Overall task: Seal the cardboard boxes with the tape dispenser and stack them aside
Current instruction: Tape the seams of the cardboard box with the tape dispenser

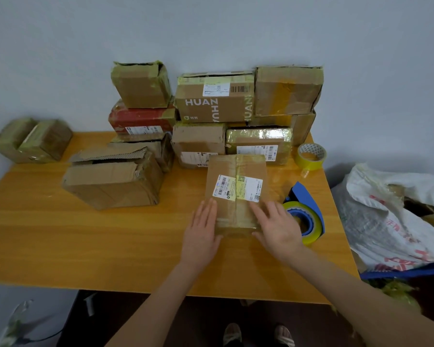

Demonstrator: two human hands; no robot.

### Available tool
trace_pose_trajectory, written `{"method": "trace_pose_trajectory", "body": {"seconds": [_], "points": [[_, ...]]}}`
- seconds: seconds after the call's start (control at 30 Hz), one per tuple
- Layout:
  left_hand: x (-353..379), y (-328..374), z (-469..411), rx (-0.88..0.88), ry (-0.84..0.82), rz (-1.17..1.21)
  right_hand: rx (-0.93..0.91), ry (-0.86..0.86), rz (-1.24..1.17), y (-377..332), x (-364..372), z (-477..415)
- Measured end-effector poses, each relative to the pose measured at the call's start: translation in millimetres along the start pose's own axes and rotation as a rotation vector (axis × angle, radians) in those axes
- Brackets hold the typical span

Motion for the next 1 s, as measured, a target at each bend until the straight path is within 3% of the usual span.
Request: {"method": "trace_pose_trajectory", "body": {"seconds": [0.1,0.23,0.47,0.57,0.67,0.8,0.9,1.0], "points": [[10.6,23.1,3.5,0.165,-0.075,-0.161,-0.122,-0.145,0.053,-16.6,26.4,8.2],[16.2,23.2,0.9,0.149,-0.121,-0.207,-0.103,-0.194,0.105,-11.6,37.6,8.2],[9.8,17.1,2.7,0.129,-0.123,-0.098,-0.035,-0.219,-0.04,2.9,26.4,10.9],[-9.6,8.2,-6.5,0.046,-0.038,0.003,-0.041,-0.222,-0.127,-13.6,19.3,10.2],[-31.1,-11.7,-14.8,-0.083,0.089,0.078,-0.177,-0.28,-0.207,-48.8,22.6,19.5],[-23.7,-19.9,-21.5,-0.075,-0.118,0.007,-0.378,-0.415,-0.416,-99.4,24.6,33.6],[-5.0,-14.4,-16.3,-0.062,-0.32,-0.119,-0.228,-0.313,-0.531,-83.7,2.8,22.1],[1.8,-8.9,-11.2,-0.055,-0.36,-0.193,-0.045,-0.067,-0.447,-36.1,-22.3,2.9]]}}
Point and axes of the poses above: each hand's wrist, its own z-axis away from the middle knuckle, its own x-axis out of the palm, y = z × x, the point moved 6 cm from there along -z, towards the middle knuckle, and after that the axes turned 11 degrees about -z, right-handed, at the moved point
